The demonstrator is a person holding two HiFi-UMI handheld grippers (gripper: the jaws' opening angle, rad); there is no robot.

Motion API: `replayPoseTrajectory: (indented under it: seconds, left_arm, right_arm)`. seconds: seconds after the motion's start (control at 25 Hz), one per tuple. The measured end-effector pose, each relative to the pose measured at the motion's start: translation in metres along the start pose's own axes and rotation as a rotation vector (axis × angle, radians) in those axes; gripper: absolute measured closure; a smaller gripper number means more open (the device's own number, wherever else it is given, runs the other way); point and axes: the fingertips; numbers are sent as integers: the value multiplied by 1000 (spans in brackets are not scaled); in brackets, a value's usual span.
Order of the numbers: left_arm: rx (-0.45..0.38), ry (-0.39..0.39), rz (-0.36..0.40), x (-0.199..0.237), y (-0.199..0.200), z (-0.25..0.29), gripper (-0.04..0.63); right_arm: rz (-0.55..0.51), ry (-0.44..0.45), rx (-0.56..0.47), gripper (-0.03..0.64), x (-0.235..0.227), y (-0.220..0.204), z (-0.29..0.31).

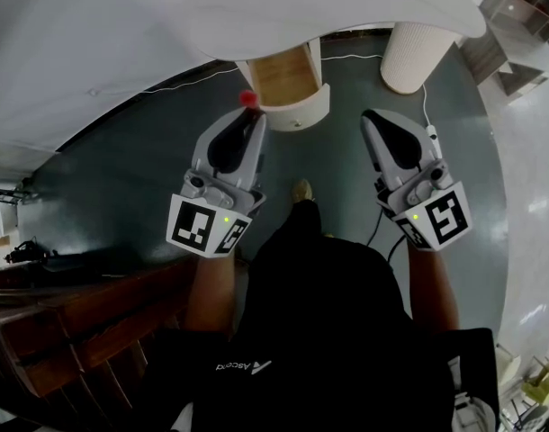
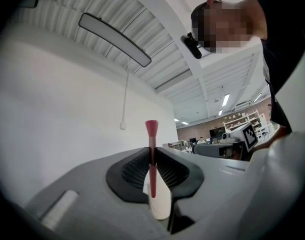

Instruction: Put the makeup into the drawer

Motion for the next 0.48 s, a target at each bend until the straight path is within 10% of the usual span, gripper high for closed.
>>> replayPoseTrajectory:
  seconds: [0.48]
  left_arm:
    - [48,-48,4,90,-31,78,543]
  right_arm:
    - [-38,-40,105,614,-69,-52,86]
Point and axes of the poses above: the fingertips, and each gripper's own axes: z forward along the fingers, x to its left, y out of its top, and after that the axes turned 10 degrees about -z, right-handed
